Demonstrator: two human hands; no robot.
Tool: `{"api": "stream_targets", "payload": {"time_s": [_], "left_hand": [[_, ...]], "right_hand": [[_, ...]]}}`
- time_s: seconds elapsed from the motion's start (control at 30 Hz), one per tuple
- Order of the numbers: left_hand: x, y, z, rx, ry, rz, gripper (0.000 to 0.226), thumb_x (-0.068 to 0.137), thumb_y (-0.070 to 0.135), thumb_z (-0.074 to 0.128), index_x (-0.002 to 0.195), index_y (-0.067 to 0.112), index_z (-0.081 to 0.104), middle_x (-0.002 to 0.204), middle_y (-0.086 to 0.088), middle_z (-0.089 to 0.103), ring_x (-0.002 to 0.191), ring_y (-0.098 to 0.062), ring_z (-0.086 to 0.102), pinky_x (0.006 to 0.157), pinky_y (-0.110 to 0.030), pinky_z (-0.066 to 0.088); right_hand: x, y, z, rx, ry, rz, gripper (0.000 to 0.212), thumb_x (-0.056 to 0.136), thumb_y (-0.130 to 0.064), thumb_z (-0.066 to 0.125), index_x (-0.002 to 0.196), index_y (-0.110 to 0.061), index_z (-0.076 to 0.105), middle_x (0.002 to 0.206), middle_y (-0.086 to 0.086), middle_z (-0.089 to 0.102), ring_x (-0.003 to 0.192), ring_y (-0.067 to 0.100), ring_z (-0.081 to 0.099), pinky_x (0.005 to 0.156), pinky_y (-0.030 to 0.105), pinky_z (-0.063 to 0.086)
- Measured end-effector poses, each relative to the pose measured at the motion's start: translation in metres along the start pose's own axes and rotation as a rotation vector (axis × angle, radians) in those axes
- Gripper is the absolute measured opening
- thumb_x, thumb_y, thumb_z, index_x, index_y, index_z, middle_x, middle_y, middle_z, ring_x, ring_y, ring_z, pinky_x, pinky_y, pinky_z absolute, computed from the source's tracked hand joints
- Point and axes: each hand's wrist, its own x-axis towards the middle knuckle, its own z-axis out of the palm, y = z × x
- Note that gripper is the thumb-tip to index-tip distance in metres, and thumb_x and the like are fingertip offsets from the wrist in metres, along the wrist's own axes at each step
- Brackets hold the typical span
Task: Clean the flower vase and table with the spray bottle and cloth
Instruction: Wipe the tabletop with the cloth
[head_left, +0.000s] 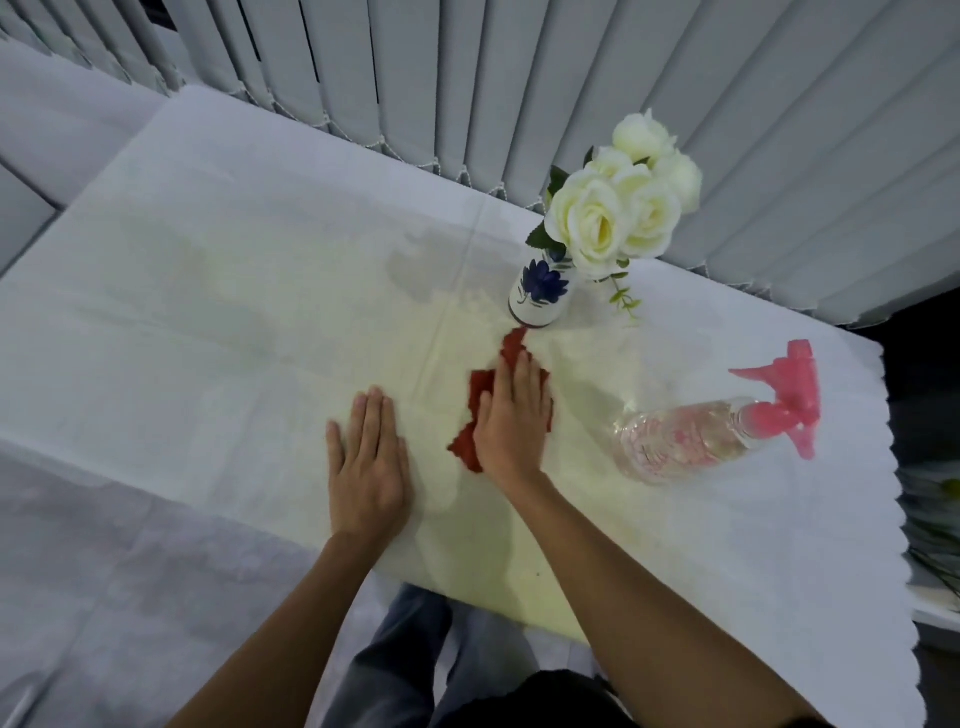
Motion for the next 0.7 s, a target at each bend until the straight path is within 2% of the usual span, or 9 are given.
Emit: {"api": "stream_targets", "payload": {"time_s": [0.1, 0.2, 0.3, 0.37, 0.43, 0.53, 0.6, 0.63, 0.7], "left_hand": [[-0.001, -0.001, -0.001, 0.031, -0.046, -0.006, 0.057, 0.105, 0.026, 0.025, 0.155, -0.001, 0.027, 0.166, -0.015, 0.021, 0.156, -0.028, 0.014, 0.124, -0.058, 0.013], [-0.001, -0.004, -0.005, 0.040, -0.056, 0.012, 0.057, 0.105, 0.027, 0.024, 0.155, 0.000, 0.027, 0.166, -0.016, 0.022, 0.156, -0.028, 0.015, 0.124, -0.057, 0.013], [0.000, -0.003, -0.009, -0.017, -0.041, 0.002, 0.056, 0.105, 0.027, 0.026, 0.153, -0.001, 0.034, 0.163, -0.016, 0.031, 0.153, -0.030, 0.025, 0.122, -0.058, 0.017], [0.000, 0.000, -0.010, -0.041, -0.059, -0.012, 0.055, 0.105, 0.025, 0.027, 0.152, -0.002, 0.035, 0.162, -0.016, 0.031, 0.153, -0.030, 0.026, 0.122, -0.059, 0.017], [-0.005, 0.005, -0.011, -0.064, -0.098, -0.034, 0.053, 0.105, 0.020, 0.031, 0.152, -0.003, 0.033, 0.164, -0.016, 0.027, 0.154, -0.030, 0.021, 0.123, -0.058, 0.013], [-0.018, 0.019, -0.017, -0.122, -0.137, -0.002, 0.052, 0.101, 0.011, 0.036, 0.151, -0.003, 0.035, 0.164, -0.017, 0.027, 0.155, -0.030, 0.019, 0.124, -0.057, 0.010], [-0.029, 0.037, -0.022, -0.161, -0.171, 0.057, 0.059, 0.093, 0.005, 0.042, 0.151, -0.002, 0.036, 0.164, -0.016, 0.027, 0.155, -0.029, 0.017, 0.125, -0.056, 0.008], [-0.034, 0.047, -0.024, -0.176, -0.186, 0.079, 0.062, 0.089, 0.004, 0.042, 0.151, -0.002, 0.037, 0.164, -0.016, 0.027, 0.155, -0.028, 0.016, 0.125, -0.055, 0.008], [-0.043, 0.065, -0.029, -0.217, -0.212, 0.134, 0.070, 0.082, 0.007, 0.039, 0.152, 0.001, 0.037, 0.164, -0.014, 0.027, 0.156, -0.027, 0.016, 0.125, -0.055, 0.009]], "right_hand": [[-0.036, -0.032, 0.001, 0.040, -0.146, -0.227, 0.058, 0.100, -0.024, 0.049, 0.156, -0.010, 0.044, 0.164, 0.017, 0.040, 0.154, 0.033, 0.036, 0.127, 0.051, 0.026], [-0.072, -0.022, -0.010, 0.084, -0.268, -0.323, 0.057, 0.104, -0.030, 0.029, 0.159, -0.017, 0.039, 0.169, 0.010, 0.033, 0.159, 0.027, 0.026, 0.130, 0.048, 0.021], [-0.095, 0.033, -0.024, 0.068, -0.229, -0.337, 0.052, 0.102, -0.019, 0.042, 0.154, -0.019, 0.051, 0.164, 0.009, 0.043, 0.154, 0.028, 0.038, 0.125, 0.049, 0.031], [-0.104, 0.077, -0.039, 0.054, -0.180, -0.203, 0.052, 0.100, -0.013, 0.048, 0.152, -0.018, 0.053, 0.161, 0.011, 0.046, 0.151, 0.030, 0.042, 0.122, 0.050, 0.036], [-0.110, 0.097, -0.054, 0.071, -0.163, 0.031, 0.053, 0.100, -0.014, 0.047, 0.153, -0.016, 0.051, 0.163, 0.013, 0.043, 0.152, 0.034, 0.040, 0.120, 0.054, 0.038], [-0.110, 0.063, -0.058, 0.078, -0.257, 0.277, 0.060, 0.105, -0.022, 0.042, 0.163, -0.014, 0.029, 0.173, 0.015, 0.019, 0.160, 0.035, 0.016, 0.129, 0.053, 0.018], [-0.105, 0.032, -0.063, 0.211, -0.363, 0.356, 0.066, 0.108, -0.029, 0.038, 0.167, -0.015, 0.011, 0.175, 0.013, 0.002, 0.162, 0.031, 0.000, 0.131, 0.048, 0.005], [-0.103, 0.022, -0.067, 0.294, -0.401, 0.365, 0.065, 0.109, -0.030, 0.036, 0.167, -0.016, 0.008, 0.176, 0.011, 0.001, 0.162, 0.029, -0.001, 0.131, 0.046, 0.006], [-0.097, 0.019, -0.083, 0.459, -0.427, 0.397, 0.061, 0.109, -0.025, 0.039, 0.166, -0.016, 0.017, 0.174, 0.008, 0.017, 0.161, 0.027, 0.015, 0.130, 0.043, 0.017]]}}
